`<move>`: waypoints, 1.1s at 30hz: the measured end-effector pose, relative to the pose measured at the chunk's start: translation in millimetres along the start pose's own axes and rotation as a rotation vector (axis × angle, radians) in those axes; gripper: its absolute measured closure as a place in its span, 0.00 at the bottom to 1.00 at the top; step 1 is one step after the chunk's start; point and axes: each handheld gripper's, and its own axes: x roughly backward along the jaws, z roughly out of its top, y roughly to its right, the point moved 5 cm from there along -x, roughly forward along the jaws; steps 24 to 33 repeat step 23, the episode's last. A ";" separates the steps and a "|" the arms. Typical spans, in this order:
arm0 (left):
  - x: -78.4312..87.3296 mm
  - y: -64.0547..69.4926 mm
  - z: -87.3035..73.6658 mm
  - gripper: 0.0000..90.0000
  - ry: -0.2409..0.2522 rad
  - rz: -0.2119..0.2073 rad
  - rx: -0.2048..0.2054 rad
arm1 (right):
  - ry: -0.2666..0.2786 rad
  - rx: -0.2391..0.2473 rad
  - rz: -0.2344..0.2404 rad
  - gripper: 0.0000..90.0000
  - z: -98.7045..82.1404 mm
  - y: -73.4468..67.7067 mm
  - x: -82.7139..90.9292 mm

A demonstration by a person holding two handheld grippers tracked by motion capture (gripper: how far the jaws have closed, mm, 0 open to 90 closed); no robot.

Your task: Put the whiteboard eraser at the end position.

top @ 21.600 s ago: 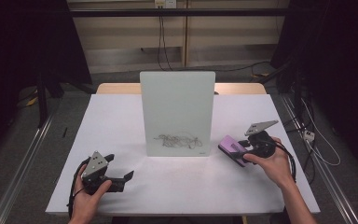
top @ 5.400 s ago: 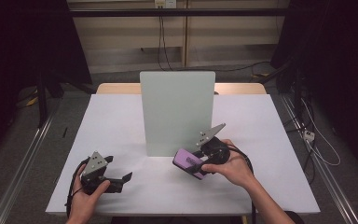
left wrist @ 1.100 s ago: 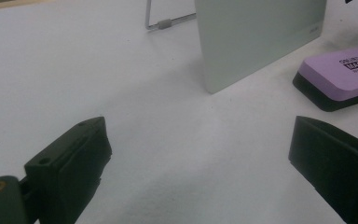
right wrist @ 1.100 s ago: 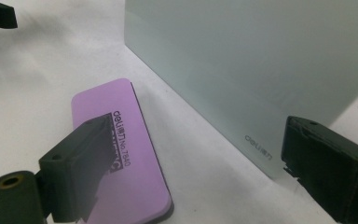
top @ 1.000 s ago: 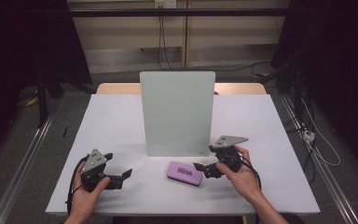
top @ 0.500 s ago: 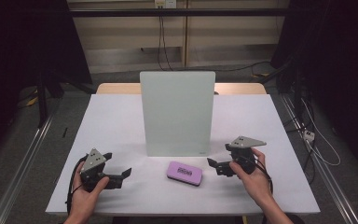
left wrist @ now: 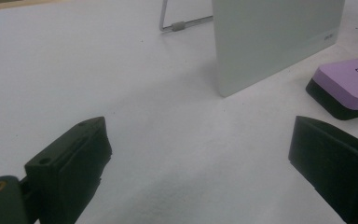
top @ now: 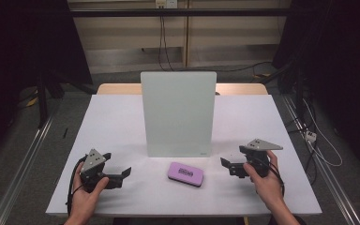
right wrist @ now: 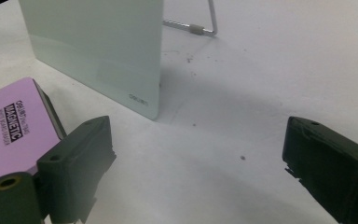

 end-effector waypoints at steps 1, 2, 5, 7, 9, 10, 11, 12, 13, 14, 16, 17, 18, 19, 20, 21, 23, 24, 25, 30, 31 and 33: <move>0.0 -0.3 0.1 0.06 0.001 0.002 0.003 | 0.001 -0.001 -0.005 0.09 -1.5 2.2 1.1; 0.1 -0.5 0.2 0.06 0.003 0.005 0.008 | 0.002 -0.006 -0.012 0.09 -3.2 4.0 2.4; -0.1 -1.5 0.5 0.06 0.004 0.008 0.012 | 0.005 -0.013 -0.022 0.09 -8.6 9.0 6.4; -0.7 -1.5 0.3 0.06 0.001 0.008 0.012 | 0.005 -0.012 -0.029 0.09 -12.8 12.4 8.7; -1.1 -1.4 0.2 0.06 0.001 0.009 0.014 | 0.006 -0.012 -0.037 0.09 -17.4 15.4 11.4; -1.1 -1.6 0.3 0.06 0.000 0.008 0.011 | 0.011 -0.017 -0.040 0.09 -19.8 17.1 12.7; -1.2 -1.7 0.3 0.05 0.001 0.012 0.012 | 0.016 -0.022 -0.041 0.09 -21.8 18.8 13.9; -1.4 -1.9 0.6 0.05 0.003 0.013 0.011 | 0.018 -0.026 -0.044 0.09 -23.7 20.3 15.1; -1.6 -1.8 0.7 0.05 0.006 0.013 0.015 | 0.022 -0.029 -0.052 0.09 -25.3 22.1 16.3; -1.4 -1.8 0.8 0.05 0.007 0.016 0.016 | 0.025 -0.034 -0.055 0.09 -26.8 23.5 17.7; -0.3 -2.4 0.5 0.06 0.003 0.019 0.011 | 0.039 -0.032 -0.057 0.09 -29.0 25.3 21.2; 0.1 -2.3 0.5 0.05 0.007 0.019 0.014 | 0.048 -0.031 -0.061 0.09 -29.4 25.8 23.0; 0.8 -2.5 0.4 0.06 0.007 0.020 0.013 | 0.051 -0.032 -0.063 0.09 -29.9 26.1 24.7; 1.6 -2.7 0.6 0.05 0.008 0.018 0.015 | 0.052 -0.031 -0.067 0.09 -30.6 26.6 25.7; 2.2 -3.1 1.3 0.05 0.013 0.019 0.020 | 0.052 -0.034 -0.069 0.09 -31.5 26.8 26.0; 2.8 -3.8 2.2 0.05 0.017 0.019 0.018 | 0.048 -0.039 -0.070 0.09 -32.5 27.1 26.1; 2.3 -5.0 2.6 0.05 0.016 0.012 0.024 | 0.049 -0.046 -0.072 0.09 -32.7 27.6 25.9; 2.3 -5.0 2.6 0.05 0.016 0.012 0.024 | 0.049 -0.046 -0.072 0.09 -32.7 27.6 25.9; 2.3 -5.0 2.6 0.05 0.016 0.012 0.024 | 0.049 -0.046 -0.072 0.09 -32.7 27.6 25.9; 2.3 -5.0 2.6 0.05 0.016 0.012 0.024 | 0.049 -0.046 -0.072 0.09 -32.7 27.6 25.9; 2.3 -5.0 2.6 0.05 0.016 0.012 0.024 | 0.049 -0.046 -0.072 0.09 -32.7 27.6 25.9; 2.3 -5.0 2.6 0.05 0.016 0.012 0.024 | 0.049 -0.046 -0.072 0.09 -32.7 27.6 25.9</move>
